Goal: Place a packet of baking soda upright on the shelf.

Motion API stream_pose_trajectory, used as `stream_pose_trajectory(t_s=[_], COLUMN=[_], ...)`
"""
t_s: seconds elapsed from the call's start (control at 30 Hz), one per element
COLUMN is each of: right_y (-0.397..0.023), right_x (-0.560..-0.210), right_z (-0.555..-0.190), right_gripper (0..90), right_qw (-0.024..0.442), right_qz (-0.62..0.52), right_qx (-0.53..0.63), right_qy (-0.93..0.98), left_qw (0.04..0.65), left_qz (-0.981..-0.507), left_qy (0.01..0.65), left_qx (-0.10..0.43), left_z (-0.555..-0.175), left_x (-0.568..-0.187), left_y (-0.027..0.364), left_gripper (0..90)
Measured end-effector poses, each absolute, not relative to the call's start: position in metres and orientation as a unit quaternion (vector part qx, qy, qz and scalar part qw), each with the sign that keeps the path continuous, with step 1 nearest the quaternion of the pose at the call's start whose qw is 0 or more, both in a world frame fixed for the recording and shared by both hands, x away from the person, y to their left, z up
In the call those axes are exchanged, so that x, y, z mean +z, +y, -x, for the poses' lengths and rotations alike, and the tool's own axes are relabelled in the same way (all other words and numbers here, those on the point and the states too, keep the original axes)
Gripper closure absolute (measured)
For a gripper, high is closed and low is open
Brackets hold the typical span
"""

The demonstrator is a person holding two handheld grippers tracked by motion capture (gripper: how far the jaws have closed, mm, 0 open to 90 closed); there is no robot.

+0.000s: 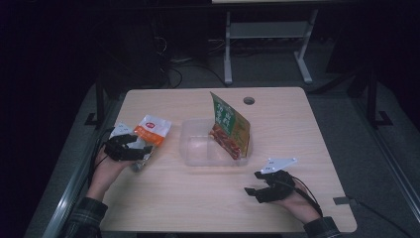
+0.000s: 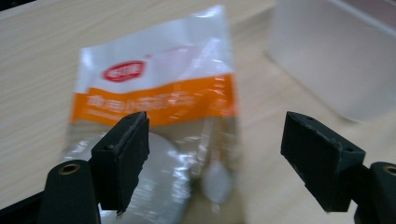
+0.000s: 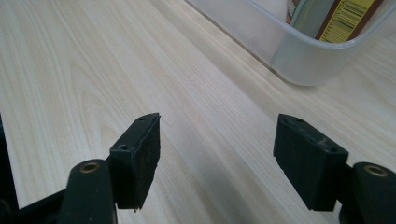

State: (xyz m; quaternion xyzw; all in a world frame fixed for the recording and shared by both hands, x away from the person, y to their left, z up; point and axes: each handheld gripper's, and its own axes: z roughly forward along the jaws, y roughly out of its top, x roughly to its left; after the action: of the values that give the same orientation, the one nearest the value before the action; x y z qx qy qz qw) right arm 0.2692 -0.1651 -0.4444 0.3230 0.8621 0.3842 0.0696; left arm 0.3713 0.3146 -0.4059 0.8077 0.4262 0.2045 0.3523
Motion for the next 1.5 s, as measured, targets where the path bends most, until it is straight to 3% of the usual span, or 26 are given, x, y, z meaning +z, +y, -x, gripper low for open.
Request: stream_pose_trajectory(t_s=[0.5,0.67,1.0,1.17,1.3,1.5], right_y=[-0.167,-0.167,-0.167,-0.167,-0.165,-0.165], right_x=[-0.443,-0.444,-0.442,-0.442,-0.441,-0.440], right_z=[-0.270,-0.270,-0.269,-0.269,-0.269,-0.269], right_gripper=[31.2,31.1,31.1,31.7,31.8,31.8], right_qw=[0.068,0.068,0.068,0.068,0.066,0.066], right_qz=[-0.322,-0.325,-0.329,-0.329,-0.330,-0.327], right_qx=[0.392,0.394,0.395,0.395,0.396,0.397], right_qy=[0.859,0.857,0.855,0.855,0.854,0.855], left_qw=[0.290,0.286,0.318,0.294,0.307,0.351], left_qz=[-0.806,-0.802,-0.805,-0.819,-0.816,-0.793], left_qy=[0.475,0.501,0.491,0.478,0.474,0.485], left_qx=[0.201,0.154,0.101,0.121,0.125,0.108], left_z=[-0.443,-0.455,-0.454,-0.451,-0.448,-0.443], left_x=[-0.426,-0.448,-0.455,-0.454,-0.454,-0.447], left_y=[0.344,0.356,0.361,0.357,0.359,0.369], left_gripper=[24.4,25.8,52.2,81.0,87.8,89.4])
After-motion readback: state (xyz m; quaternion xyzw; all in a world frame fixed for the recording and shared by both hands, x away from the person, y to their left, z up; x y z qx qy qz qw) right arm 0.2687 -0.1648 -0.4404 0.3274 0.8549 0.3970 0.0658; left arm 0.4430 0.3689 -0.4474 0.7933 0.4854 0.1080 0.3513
